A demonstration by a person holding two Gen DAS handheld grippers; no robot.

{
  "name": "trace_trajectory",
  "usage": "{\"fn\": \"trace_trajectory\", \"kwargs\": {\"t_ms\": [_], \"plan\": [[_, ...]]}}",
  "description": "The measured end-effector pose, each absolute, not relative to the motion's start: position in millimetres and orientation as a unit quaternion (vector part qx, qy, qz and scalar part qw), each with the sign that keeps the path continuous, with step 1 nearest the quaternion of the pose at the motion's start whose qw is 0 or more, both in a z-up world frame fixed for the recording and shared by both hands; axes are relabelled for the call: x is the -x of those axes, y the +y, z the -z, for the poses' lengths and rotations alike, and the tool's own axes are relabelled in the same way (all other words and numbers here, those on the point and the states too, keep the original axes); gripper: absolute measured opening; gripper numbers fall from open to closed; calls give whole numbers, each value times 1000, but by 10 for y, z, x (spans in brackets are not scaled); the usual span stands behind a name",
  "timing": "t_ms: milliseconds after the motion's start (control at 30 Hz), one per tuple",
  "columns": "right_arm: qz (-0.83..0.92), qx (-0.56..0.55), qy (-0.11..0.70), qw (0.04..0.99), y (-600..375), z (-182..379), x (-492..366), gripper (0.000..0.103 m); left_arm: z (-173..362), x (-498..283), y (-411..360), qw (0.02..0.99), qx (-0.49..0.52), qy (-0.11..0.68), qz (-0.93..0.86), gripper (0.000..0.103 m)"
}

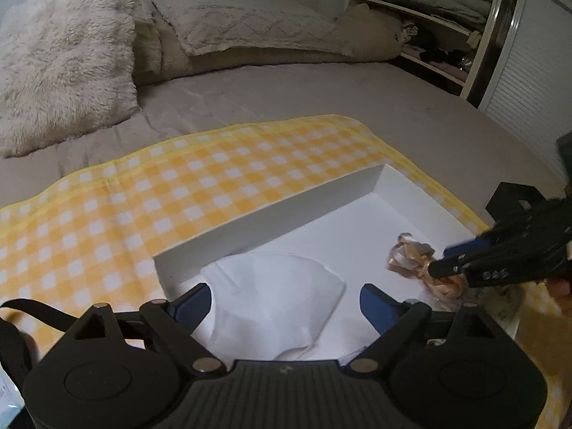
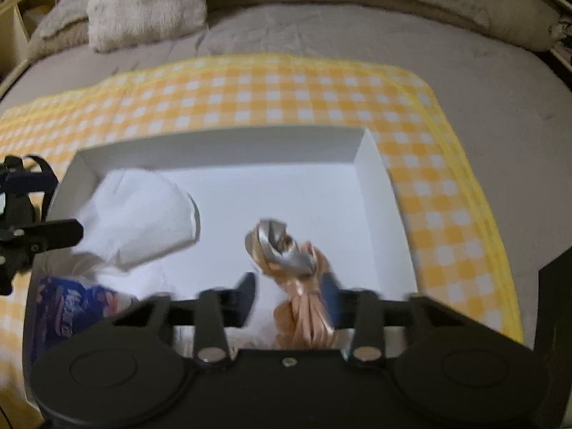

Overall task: Organize soft objects
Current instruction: 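Open the left tool to drop the mask while the right tool releases the ribbon, then withdraw both open tools from the box toward the black bag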

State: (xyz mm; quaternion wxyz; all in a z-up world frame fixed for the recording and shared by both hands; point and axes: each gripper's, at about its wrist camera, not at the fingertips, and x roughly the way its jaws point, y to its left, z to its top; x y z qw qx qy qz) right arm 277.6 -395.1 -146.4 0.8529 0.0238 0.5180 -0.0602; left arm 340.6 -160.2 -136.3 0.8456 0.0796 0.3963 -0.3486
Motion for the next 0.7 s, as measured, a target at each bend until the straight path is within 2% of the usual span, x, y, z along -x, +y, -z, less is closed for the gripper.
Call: {"fn": "trace_trajectory", "kwargs": {"t_ms": [67,267,400,533,700], "plan": [[80,-10,536,841,-3983,1582,-2783,18,1349,-3391,-1623,847,-73,397,346,93],[96,-21,520,848,-4067,1552,-2642,18,1341,-3335,-1677,848,-54,412,329,93],[89,-30,476,874,-4085,1244,-2512,26,1245,-3217,-1715,855,-77,399,323,95],[80,-47,442,892,-4084,995,-2274,40,1092,-3037,-1680,864,-87,391,306,98],[76,-46,399,913,-4034,724,-1831,69,875,-2717,-1604,872,-82,387,287,102]]}}
